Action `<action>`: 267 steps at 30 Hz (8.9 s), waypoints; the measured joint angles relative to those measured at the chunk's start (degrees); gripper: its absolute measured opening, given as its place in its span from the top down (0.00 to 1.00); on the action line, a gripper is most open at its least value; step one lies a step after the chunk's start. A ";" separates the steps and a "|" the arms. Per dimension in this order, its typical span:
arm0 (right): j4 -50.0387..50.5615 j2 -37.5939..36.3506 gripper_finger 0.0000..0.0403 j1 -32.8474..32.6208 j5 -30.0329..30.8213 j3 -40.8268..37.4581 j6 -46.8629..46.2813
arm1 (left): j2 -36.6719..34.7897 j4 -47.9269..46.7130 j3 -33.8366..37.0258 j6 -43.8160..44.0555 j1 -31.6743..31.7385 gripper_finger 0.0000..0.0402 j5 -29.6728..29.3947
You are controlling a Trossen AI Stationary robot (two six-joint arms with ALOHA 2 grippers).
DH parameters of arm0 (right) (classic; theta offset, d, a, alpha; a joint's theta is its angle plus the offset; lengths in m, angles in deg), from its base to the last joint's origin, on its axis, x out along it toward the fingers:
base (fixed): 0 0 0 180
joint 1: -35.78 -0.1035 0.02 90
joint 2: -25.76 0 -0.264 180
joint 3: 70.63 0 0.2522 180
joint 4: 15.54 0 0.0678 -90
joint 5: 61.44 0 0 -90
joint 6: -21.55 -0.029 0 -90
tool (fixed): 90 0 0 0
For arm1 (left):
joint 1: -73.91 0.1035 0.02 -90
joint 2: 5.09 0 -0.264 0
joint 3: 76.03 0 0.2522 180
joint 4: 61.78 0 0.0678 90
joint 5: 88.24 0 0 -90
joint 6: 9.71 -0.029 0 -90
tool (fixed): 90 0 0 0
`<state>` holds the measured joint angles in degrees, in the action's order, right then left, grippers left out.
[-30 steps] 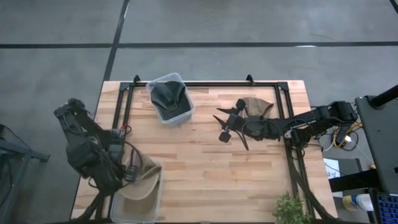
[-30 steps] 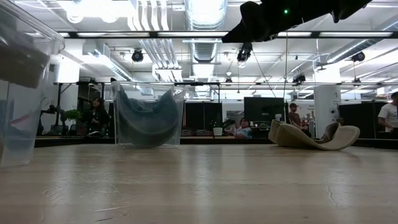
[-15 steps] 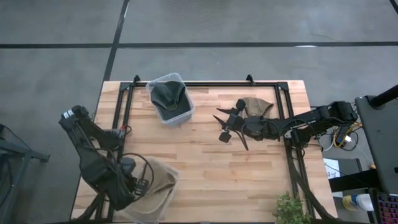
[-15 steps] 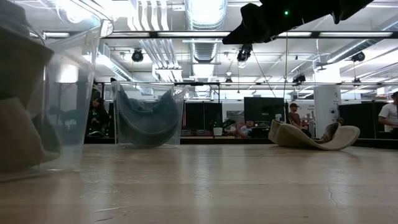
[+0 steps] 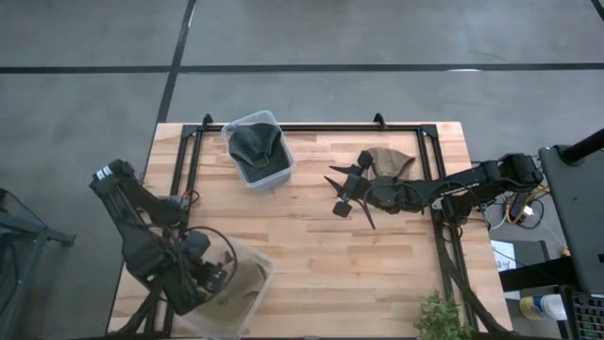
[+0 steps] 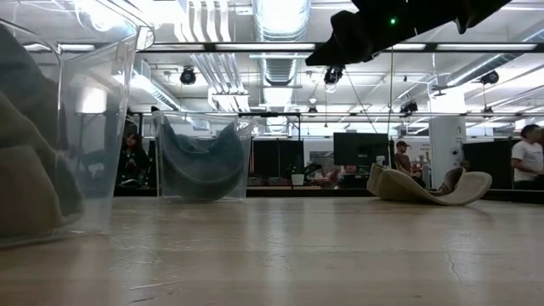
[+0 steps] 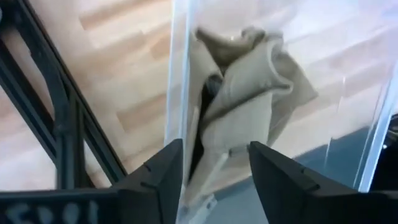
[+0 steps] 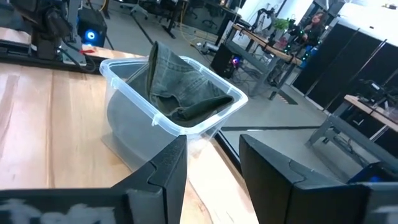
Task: Pick & Place hat
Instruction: Put the brown cap into the bottom transparent bin
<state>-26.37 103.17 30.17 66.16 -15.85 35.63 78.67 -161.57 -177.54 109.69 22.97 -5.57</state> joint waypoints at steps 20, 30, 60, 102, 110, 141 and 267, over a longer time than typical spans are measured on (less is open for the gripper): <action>50.82 -14.87 0.66 7.22 6.61 14.43 -21.70 | -5.01 1.76 0.00 -32.49 3.58 0.55 -66.94; 80.58 -15.15 0.66 24.12 -3.76 22.67 -39.19 | -4.84 7.20 0.01 -46.53 6.76 0.55 -77.98; 106.49 4.85 0.62 40.74 -30.78 16.71 -49.54 | -2.35 12.58 4.63 -49.89 11.11 0.55 -78.33; 76.71 2.99 0.97 40.85 -33.69 4.48 -47.00 | -2.44 14.06 4.55 -50.67 11.20 0.55 -79.17; 71.33 -8.44 0.98 40.87 -39.87 5.57 -45.86 | -2.44 14.52 4.55 -50.61 11.20 0.55 -79.17; 32.77 -47.41 0.98 32.38 -44.11 3.69 -50.21 | -2.11 34.55 15.22 -83.82 11.79 0.55 -83.27; 19.25 -21.55 0.57 22.11 -19.48 -0.81 -16.14 | -11.68 66.30 26.21 -53.14 -7.77 0.99 -68.70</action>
<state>-7.12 81.62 52.29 46.68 -16.66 19.49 66.99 -95.27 -151.33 56.56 15.20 -74.27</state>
